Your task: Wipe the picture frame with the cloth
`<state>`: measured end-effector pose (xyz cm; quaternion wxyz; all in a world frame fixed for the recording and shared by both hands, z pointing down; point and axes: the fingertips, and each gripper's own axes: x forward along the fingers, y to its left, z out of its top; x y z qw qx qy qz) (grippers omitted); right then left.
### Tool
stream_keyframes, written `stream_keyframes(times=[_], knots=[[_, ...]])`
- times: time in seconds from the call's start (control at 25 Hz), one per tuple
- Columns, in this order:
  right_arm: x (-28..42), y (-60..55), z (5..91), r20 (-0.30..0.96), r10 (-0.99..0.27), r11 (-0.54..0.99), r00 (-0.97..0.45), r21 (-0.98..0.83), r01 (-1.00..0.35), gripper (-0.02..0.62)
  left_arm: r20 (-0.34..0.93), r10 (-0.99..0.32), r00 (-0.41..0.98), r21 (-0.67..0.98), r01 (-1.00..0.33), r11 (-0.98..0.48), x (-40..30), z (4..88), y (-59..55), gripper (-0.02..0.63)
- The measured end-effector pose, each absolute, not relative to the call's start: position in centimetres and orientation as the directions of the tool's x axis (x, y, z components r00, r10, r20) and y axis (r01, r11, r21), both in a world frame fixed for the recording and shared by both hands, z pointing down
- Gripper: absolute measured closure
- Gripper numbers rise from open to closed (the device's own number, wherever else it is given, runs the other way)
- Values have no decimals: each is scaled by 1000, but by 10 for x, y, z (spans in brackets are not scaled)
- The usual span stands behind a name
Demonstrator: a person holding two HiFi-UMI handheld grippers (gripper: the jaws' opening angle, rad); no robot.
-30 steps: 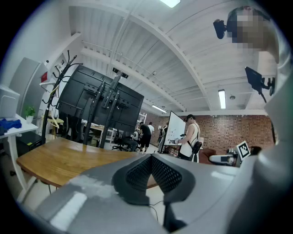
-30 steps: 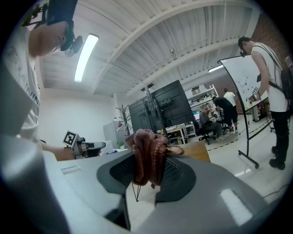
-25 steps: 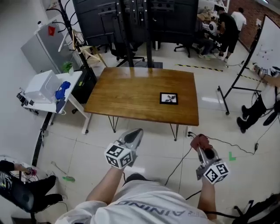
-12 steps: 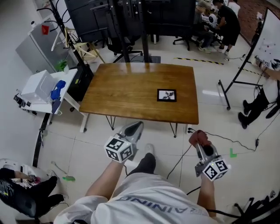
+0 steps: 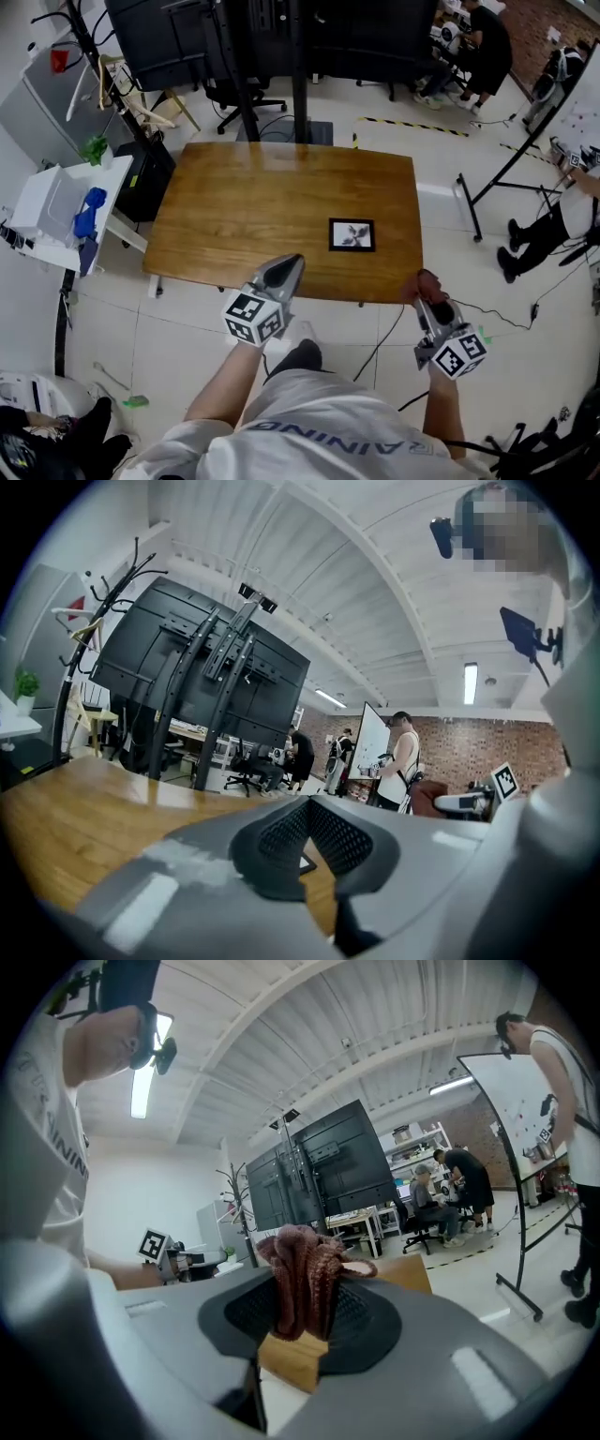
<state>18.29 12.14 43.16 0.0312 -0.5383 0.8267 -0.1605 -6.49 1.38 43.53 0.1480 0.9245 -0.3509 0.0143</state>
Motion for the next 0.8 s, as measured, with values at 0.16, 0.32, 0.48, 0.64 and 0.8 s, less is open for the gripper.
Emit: stream_keyframes(times=[0.16,0.32,0.48,0.64,0.8], knots=[[178,56,417,126,-898,372,-421,-291,-881,479,141,-636,759,230,-650,-725,-64,431,-41,600],[174,11,417,163,-892,369,-422,-280,-886,479,162,-624,764,237,-644,-727,-60,439,-76,600],[173,-13,425,190,-877,382,-442,-283,-880,479,245,-592,768,302,-640,-706,-47,477,-90,600],[180,-39,434,212,-856,400,-473,-309,-863,479,304,-594,745,335,-667,-665,-32,507,-98,600],[187,-66,437,203,-831,443,-518,-321,-837,479,318,-619,718,308,-696,-649,-22,510,-111,600]])
